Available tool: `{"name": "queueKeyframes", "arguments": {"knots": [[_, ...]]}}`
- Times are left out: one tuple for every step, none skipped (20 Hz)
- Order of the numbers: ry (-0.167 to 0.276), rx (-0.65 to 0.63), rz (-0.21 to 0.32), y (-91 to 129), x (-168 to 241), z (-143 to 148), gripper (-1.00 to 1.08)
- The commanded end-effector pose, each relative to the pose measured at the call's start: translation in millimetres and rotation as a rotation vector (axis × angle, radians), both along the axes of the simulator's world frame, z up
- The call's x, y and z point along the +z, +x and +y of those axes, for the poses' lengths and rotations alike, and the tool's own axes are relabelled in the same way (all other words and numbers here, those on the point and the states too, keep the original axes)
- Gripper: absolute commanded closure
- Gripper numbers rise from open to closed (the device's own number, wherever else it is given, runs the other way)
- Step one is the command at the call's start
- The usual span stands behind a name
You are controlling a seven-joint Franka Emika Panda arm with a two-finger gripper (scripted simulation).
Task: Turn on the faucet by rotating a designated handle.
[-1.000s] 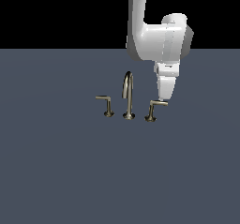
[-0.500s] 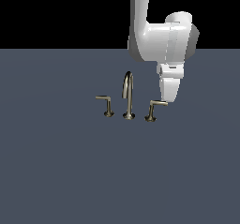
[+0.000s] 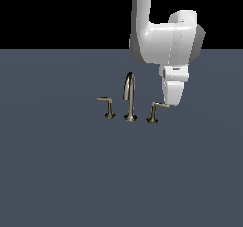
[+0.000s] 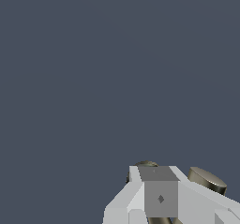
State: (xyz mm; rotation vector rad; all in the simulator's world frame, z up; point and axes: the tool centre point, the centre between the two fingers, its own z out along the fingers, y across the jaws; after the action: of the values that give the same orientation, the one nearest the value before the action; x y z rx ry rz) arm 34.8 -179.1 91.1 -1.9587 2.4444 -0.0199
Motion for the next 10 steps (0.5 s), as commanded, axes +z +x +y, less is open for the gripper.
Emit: {"name": "queueKeyframes", "arguments": {"knots": [[0.003, -0.001, 0.007, -9, 0, 3, 1.08], [0.003, -0.002, 0.008, -12, 0, 4, 1.08], [0.003, -0.002, 0.008, -15, 0, 5, 1.08], [0.003, -0.003, 0.009, -18, 0, 6, 1.08], [0.003, -0.003, 0.010, -21, 0, 7, 1.08], [0.003, -0.004, 0.010, -24, 0, 8, 1.08], [0.003, -0.004, 0.011, -27, 0, 9, 1.08], [0.004, -0.005, 0.012, -30, 0, 10, 1.08], [0.004, -0.006, 0.012, -33, 0, 11, 1.08], [0.004, -0.006, 0.013, -36, 0, 12, 1.08]]}}
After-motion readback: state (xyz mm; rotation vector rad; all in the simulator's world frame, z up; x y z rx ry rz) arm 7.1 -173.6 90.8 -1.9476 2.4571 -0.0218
